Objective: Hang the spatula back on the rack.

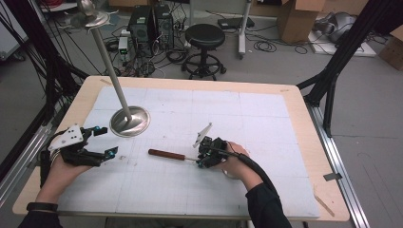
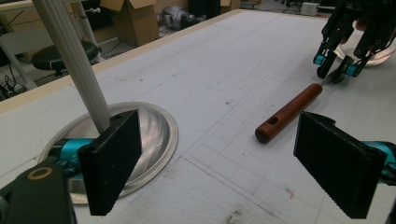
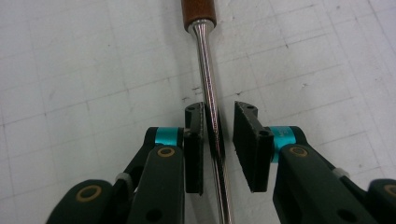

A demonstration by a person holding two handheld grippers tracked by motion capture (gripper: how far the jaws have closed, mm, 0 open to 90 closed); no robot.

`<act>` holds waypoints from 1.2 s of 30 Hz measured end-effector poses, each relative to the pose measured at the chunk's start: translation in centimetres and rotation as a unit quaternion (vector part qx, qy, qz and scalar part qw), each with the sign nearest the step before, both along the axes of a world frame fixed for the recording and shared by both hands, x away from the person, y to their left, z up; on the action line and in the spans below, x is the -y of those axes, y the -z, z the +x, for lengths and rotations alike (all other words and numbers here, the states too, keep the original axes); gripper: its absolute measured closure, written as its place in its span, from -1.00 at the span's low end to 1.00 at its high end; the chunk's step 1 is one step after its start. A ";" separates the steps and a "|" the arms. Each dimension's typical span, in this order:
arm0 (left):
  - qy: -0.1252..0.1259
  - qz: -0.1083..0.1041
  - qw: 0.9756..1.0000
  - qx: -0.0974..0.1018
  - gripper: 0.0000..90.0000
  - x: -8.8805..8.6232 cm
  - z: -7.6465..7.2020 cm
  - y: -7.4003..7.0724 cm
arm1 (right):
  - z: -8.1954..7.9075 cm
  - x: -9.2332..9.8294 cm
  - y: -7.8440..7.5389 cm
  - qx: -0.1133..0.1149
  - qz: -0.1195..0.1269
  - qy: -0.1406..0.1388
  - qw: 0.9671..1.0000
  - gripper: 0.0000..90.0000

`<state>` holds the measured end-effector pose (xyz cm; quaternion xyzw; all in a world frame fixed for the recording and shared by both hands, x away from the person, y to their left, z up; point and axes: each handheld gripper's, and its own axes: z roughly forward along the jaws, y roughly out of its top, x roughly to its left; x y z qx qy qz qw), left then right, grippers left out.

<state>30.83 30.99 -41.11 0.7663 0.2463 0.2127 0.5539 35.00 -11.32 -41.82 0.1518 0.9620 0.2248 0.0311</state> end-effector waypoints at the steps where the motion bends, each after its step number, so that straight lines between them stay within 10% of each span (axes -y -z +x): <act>1: 0.000 0.000 1.000 0.000 -0.65 0.0 0.0 0.0 | 0.0 -0.1 0.0 -0.001 -0.003 0.001 1.000 0.65; 22: 0.000 0.000 1.000 -0.001 -0.64 -0.1 -0.1 0.1 | -0.2 0.1 -0.1 0.000 0.008 -0.010 1.000 0.89; 36: 0.000 -0.001 1.000 -0.003 -0.64 -0.1 0.0 0.2 | 0.0 1.3 -2.4 0.048 0.082 0.017 0.995 0.89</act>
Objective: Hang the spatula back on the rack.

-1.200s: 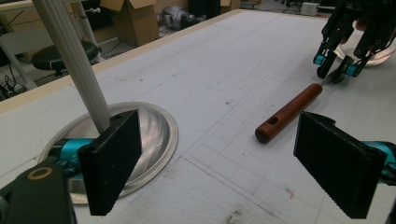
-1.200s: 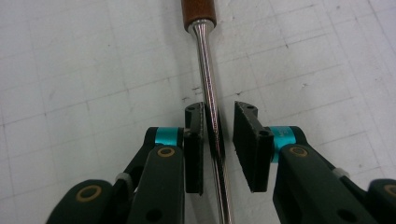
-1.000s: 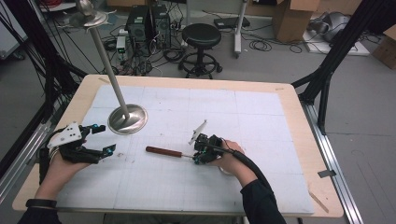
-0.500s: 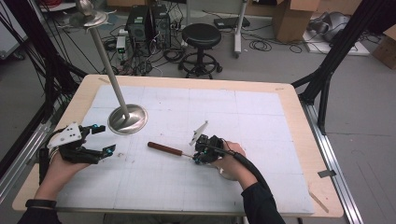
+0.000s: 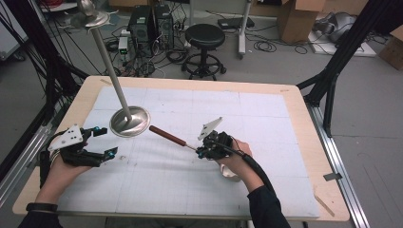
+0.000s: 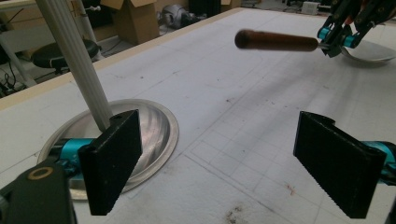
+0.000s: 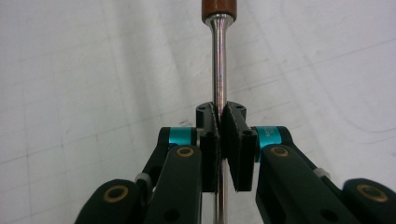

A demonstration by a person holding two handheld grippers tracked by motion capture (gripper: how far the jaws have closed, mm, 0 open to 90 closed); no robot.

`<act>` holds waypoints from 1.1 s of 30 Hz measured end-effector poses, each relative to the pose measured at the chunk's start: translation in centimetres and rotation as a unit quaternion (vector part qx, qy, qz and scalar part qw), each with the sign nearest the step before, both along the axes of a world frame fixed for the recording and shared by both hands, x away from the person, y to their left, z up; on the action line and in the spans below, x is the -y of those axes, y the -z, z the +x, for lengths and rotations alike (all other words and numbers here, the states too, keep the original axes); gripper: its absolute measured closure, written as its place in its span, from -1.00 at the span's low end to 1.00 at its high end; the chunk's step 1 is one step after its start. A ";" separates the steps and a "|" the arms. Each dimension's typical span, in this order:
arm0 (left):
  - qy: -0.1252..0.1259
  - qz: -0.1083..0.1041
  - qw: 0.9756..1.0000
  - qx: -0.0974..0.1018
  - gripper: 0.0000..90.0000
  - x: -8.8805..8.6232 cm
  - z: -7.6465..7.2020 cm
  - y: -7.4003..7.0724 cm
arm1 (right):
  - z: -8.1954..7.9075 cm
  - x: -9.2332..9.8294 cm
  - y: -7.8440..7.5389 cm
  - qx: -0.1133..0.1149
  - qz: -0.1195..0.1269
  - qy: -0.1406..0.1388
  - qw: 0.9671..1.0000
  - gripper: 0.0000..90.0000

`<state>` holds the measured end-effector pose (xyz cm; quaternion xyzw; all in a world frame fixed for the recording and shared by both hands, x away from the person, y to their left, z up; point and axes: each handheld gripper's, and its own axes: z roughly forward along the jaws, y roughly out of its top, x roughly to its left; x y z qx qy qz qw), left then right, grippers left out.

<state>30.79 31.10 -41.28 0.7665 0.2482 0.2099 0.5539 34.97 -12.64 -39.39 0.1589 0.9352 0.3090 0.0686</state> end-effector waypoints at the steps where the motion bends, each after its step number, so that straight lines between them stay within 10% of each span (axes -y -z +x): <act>1: 0.000 0.000 1.000 0.001 -0.64 0.0 0.0 0.0 | 0.0 0.1 -0.2 0.003 0.005 0.003 1.000 0.89; 16: -0.002 0.004 1.000 0.000 -0.64 0.2 0.0 0.4 | 0.3 0.2 -3.9 0.058 0.083 0.020 0.995 0.89; 33: -0.002 -0.002 1.000 0.003 -0.64 0.0 -0.1 0.2 | 1.5 -1.2 -9.1 0.129 0.191 0.034 0.972 0.89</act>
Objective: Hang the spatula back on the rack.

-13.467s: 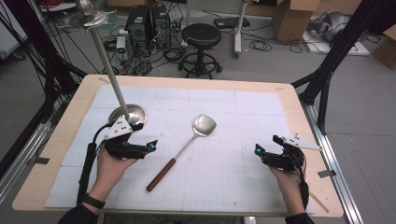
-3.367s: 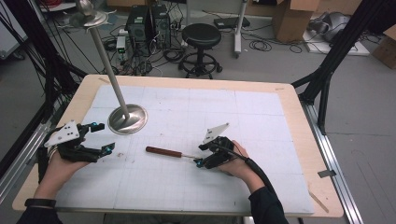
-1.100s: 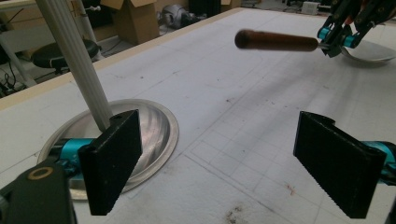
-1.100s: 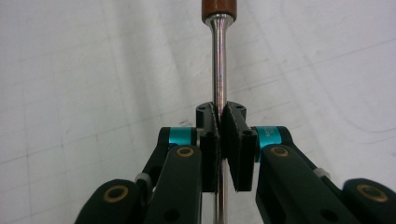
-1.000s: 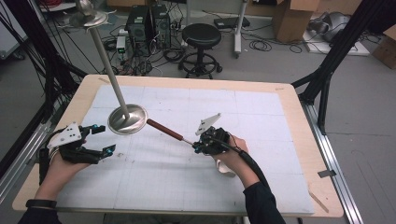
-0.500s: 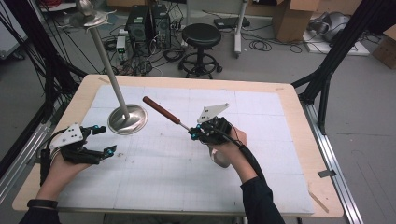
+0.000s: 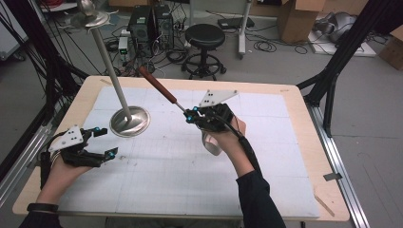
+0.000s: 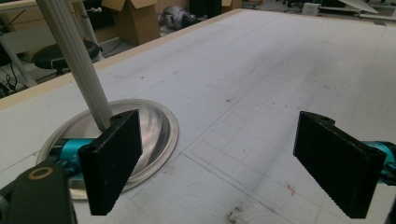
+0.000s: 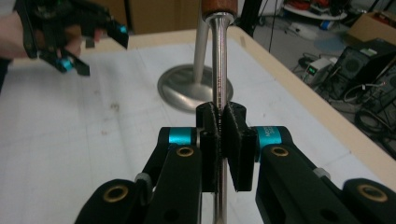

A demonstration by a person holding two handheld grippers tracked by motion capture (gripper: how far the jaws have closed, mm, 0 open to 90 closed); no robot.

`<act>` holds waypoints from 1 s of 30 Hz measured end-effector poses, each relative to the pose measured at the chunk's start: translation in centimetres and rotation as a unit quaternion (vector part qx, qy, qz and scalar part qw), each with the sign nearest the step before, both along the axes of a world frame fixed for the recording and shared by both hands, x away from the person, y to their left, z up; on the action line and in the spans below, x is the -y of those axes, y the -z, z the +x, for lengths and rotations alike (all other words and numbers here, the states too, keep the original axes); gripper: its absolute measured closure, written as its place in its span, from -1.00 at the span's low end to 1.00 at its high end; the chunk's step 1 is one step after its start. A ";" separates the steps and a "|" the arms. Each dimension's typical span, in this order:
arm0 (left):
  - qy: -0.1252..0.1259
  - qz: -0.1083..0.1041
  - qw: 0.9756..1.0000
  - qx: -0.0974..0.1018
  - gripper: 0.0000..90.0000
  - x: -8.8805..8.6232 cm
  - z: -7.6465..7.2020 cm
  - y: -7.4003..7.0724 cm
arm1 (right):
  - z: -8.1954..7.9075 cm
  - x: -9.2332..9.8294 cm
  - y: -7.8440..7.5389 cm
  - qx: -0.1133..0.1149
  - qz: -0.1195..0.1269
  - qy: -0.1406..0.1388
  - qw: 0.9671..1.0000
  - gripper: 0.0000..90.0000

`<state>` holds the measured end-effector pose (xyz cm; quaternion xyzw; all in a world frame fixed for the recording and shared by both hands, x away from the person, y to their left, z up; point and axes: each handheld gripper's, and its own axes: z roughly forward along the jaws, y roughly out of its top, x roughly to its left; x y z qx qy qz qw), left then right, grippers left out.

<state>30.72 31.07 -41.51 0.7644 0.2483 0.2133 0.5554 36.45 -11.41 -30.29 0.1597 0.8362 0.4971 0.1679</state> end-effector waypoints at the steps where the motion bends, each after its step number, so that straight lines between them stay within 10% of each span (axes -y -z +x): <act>1: 0.000 0.001 1.000 0.000 -0.64 0.0 0.0 0.0 | 0.1 -0.1 -0.3 0.002 0.007 -0.002 1.000 0.89; 30: 0.001 0.001 1.000 -0.006 -0.64 0.0 -0.1 0.4 | 4.6 -4.9 -6.2 0.037 0.085 -0.028 0.995 0.89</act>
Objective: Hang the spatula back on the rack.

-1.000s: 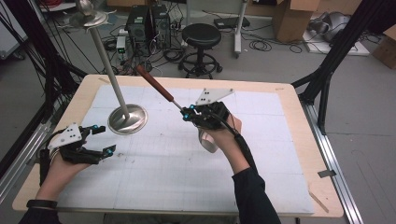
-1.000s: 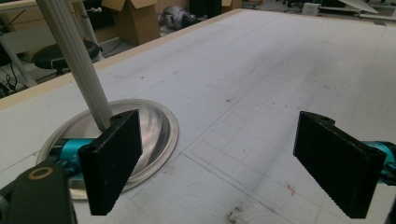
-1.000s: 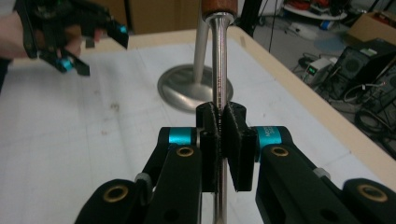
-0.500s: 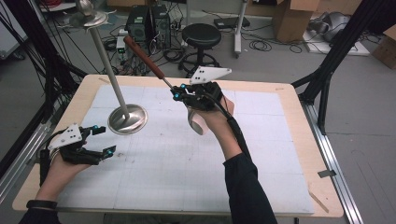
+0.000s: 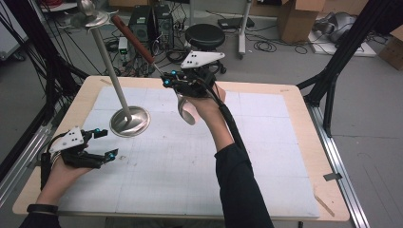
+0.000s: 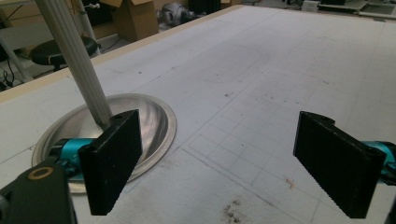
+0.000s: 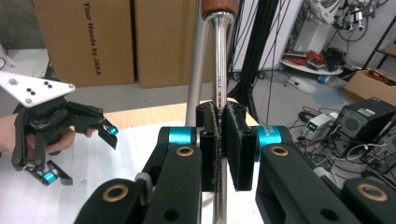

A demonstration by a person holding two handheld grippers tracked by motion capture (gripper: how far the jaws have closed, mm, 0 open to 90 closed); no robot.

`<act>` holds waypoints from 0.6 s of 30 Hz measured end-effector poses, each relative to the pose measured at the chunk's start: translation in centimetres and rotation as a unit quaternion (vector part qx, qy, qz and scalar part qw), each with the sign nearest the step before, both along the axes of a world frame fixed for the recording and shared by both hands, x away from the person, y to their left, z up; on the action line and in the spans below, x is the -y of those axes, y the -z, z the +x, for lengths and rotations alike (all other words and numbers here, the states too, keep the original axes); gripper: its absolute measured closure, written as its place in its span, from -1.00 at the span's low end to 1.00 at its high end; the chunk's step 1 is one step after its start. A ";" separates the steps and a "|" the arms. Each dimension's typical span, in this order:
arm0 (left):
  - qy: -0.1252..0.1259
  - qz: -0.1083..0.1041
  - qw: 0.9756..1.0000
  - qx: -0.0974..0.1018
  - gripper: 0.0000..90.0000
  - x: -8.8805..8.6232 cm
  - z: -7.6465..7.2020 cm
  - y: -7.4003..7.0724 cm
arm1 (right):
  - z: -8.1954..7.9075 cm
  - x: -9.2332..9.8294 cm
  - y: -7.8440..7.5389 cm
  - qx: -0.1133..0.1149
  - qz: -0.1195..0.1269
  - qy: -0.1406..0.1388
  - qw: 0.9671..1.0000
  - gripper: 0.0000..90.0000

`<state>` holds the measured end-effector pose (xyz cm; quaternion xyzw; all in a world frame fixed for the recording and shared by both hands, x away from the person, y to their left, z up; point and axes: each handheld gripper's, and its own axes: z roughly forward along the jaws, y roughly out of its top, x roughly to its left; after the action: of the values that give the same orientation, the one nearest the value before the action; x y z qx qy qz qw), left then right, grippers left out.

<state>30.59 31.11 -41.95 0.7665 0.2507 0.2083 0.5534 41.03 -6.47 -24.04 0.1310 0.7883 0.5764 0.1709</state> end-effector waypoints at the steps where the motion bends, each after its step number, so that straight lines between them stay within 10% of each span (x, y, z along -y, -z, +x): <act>1: 0.001 0.002 1.000 0.000 -0.64 0.0 0.0 0.0 | 0.1 -0.1 0.1 -0.001 0.002 0.000 1.000 0.89; 18: -0.002 0.001 1.000 -0.005 -0.64 -0.1 0.0 0.2 | 1.7 -1.2 1.2 -0.026 0.024 -0.018 0.999 0.89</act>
<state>30.64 31.24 -42.17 0.7678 0.2545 0.2062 0.5507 42.71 -5.32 -25.26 0.1355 0.7808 0.5944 0.1369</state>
